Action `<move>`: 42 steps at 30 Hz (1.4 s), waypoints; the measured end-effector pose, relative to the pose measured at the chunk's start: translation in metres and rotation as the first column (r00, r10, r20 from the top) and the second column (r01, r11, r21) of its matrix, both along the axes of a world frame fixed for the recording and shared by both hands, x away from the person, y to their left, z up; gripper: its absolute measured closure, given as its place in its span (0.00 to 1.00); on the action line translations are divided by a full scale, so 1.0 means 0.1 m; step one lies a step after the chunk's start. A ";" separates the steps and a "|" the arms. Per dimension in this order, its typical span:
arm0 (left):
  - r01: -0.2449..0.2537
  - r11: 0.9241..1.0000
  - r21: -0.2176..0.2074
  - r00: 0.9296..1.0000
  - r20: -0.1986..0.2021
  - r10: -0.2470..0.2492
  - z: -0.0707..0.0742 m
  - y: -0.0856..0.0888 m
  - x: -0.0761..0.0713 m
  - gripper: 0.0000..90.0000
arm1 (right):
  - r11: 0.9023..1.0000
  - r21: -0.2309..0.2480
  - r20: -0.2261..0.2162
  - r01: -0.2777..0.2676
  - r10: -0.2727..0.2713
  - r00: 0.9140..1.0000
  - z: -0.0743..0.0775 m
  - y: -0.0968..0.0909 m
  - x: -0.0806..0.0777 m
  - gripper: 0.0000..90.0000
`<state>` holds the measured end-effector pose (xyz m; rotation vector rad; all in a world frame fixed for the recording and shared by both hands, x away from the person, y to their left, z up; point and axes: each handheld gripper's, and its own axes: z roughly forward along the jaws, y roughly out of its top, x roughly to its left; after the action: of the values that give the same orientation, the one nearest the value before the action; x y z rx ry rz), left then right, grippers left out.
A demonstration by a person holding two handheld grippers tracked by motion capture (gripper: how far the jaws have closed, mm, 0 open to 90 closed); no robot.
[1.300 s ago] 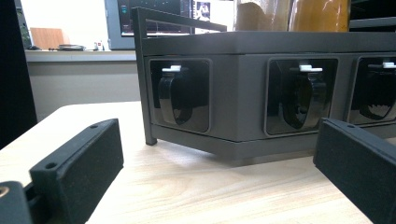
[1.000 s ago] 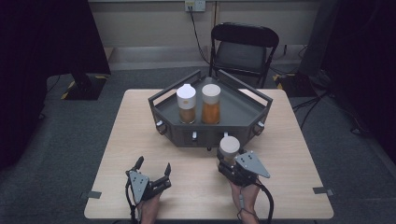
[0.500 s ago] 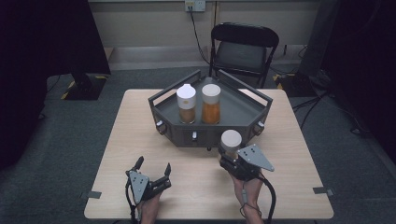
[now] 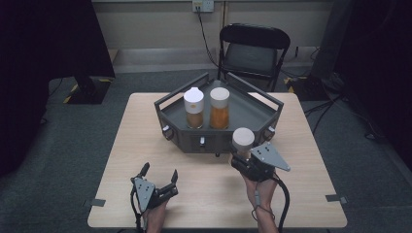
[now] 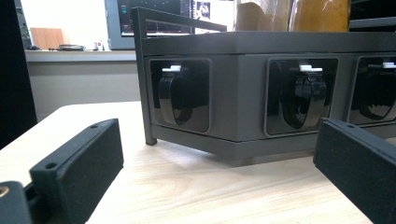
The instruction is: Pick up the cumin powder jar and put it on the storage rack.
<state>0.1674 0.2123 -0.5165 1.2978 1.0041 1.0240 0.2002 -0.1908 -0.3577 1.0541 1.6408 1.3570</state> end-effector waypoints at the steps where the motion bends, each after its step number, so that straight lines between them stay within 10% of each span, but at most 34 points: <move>1: 0.000 1.000 0.000 1.000 0.000 0.000 0.00 0.00 0.00 0.01 | 1.000 0.002 0.000 0.000 0.000 1.000 0.01 0.00 0.00 0.39; 42: 0.000 1.000 0.000 1.000 0.000 0.000 0.00 0.00 0.00 0.01 | 1.000 -0.013 0.011 0.011 -0.011 1.000 0.37 -0.01 0.23 0.39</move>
<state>0.1673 0.2124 -0.5164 1.2981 1.0041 1.0239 0.2227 -0.1917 -0.3210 1.0448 1.6314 1.3409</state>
